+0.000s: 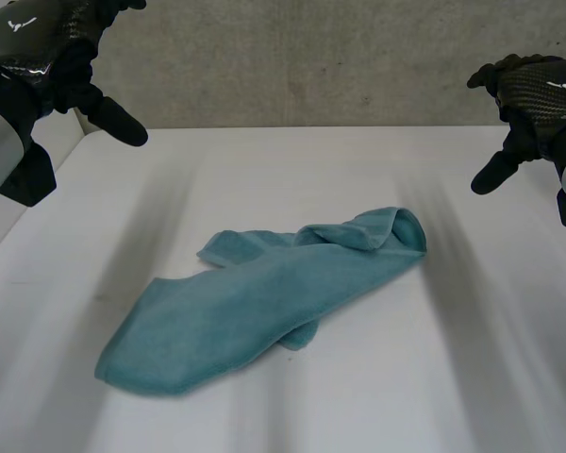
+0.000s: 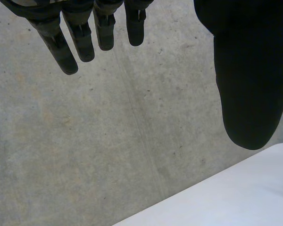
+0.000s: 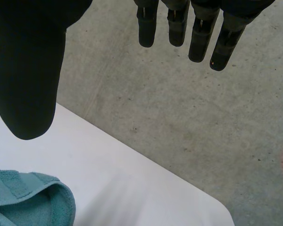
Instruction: Fold the laundry
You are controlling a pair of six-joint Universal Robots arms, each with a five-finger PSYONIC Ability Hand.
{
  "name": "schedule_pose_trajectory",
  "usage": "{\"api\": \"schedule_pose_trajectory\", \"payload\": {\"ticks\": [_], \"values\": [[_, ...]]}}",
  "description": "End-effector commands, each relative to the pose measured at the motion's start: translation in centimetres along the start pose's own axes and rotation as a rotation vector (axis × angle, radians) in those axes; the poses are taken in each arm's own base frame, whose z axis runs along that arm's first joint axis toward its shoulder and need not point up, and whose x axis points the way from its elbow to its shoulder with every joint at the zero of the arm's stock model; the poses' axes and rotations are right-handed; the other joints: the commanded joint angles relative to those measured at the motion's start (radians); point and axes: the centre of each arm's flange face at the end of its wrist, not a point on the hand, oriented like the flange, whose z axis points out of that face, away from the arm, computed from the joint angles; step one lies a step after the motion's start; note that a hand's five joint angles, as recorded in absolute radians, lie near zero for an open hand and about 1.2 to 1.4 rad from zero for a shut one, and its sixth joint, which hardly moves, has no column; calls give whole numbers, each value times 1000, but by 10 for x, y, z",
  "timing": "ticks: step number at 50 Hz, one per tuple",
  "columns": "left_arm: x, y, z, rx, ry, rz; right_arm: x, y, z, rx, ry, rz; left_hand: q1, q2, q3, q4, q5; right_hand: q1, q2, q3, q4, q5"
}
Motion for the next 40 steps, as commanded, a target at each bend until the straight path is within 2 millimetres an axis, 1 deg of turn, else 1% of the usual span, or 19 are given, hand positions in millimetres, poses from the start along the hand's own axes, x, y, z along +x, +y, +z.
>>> {"api": "schedule_pose_trajectory", "payload": {"ticks": [1, 5, 7, 8, 10, 13, 15, 16, 20, 21, 22, 23, 24, 25, 26, 27, 29, 36, 40], "values": [[0, 7, 4, -20, 8, 15, -5, 6, 5, -6, -41, -39, 0, -5, -19, -8, -24, -28, -48, -42, -60, -54], [-2, 17, 9, -50, 7, 68, -13, 21, 12, -38, -117, -116, 41, 36, 22, 33, 18, -28, -48, -42, -60, -54], [-3, 34, 15, -109, 12, 147, -15, 26, 14, -52, -135, -145, 79, 74, 60, 71, 56, -28, -48, -42, -60, -54], [-3, 34, 15, -109, 12, 147, -17, 31, 16, -68, -149, -171, 79, 74, 61, 71, 56, -28, -48, -42, -60, -54], [-4, 48, 18, -157, 20, 211, -18, 37, 18, -85, -159, -196, 214, 208, 195, 206, 190, -21, -41, -35, -52, -47], [-4, 58, 20, -195, 27, 225, -20, 49, 21, -125, -176, -244, 220, 215, 201, 212, 197, 117, 96, 103, 85, 91], [-3, 82, 24, -276, 43, 218, -19, 55, 23, -154, -182, -262, 217, 212, 199, 209, 194, 173, 153, 159, 141, 147], [-3, 82, 24, -276, 43, 218, -19, 61, 25, -182, -191, -279, 217, 212, 199, 209, 194, 223, 202, 208, 191, 197], [2, 114, 28, -367, 77, 200, -22, 74, 27, -234, -222, -304, 211, 206, 193, 203, 188, 288, 267, 273, 256, 262], [2, 114, 28, -368, 78, 200, -23, 81, 29, -251, -235, -312, 211, 206, 193, 203, 188, 299, 279, 285, 267, 273], [6, 126, 30, -397, 97, 192, -25, 88, 31, -267, -249, -316, 206, 200, 187, 198, 182, 299, 279, 285, 268, 273], [11, 136, 31, -420, 119, 184, -25, 88, 31, -268, -250, -316, 197, 191, 178, 189, 173, 299, 279, 285, 268, 273], [11, 136, 31, -420, 120, 184, -28, 96, 34, -283, -272, -311, 197, 191, 178, 189, 173, 297, 276, 282, 265, 271], [15, 147, 32, -446, 135, 176, -31, 106, 37, -298, -299, -300, 188, 183, 169, 180, 164, 299, 279, 285, 268, 273], [18, 159, 34, -470, 146, 167, -31, 106, 37, -298, -299, -300, 188, 183, 169, 180, 164, 299, 279, 285, 268, 273], [18, 159, 34, -470, 146, 167, -35, 117, 41, -313, -328, -287, 188, 183, 169, 180, 164, 302, 282, 288, 271, 276], [23, 177, 39, -500, 162, 150, -38, 126, 45, -321, -354, -272, 191, 185, 172, 183, 167, 302, 282, 288, 271, 276], [33, 207, 43, -557, 194, 137, -35, 164, 76, -318, -343, -180, 203, 197, 184, 194, 179, 302, 282, 288, 271, 276], [36, 214, 44, -573, 202, 136, -36, 174, 85, -328, -337, -129, 241, 235, 222, 233, 217, 302, 282, 288, 271, 276]]}}
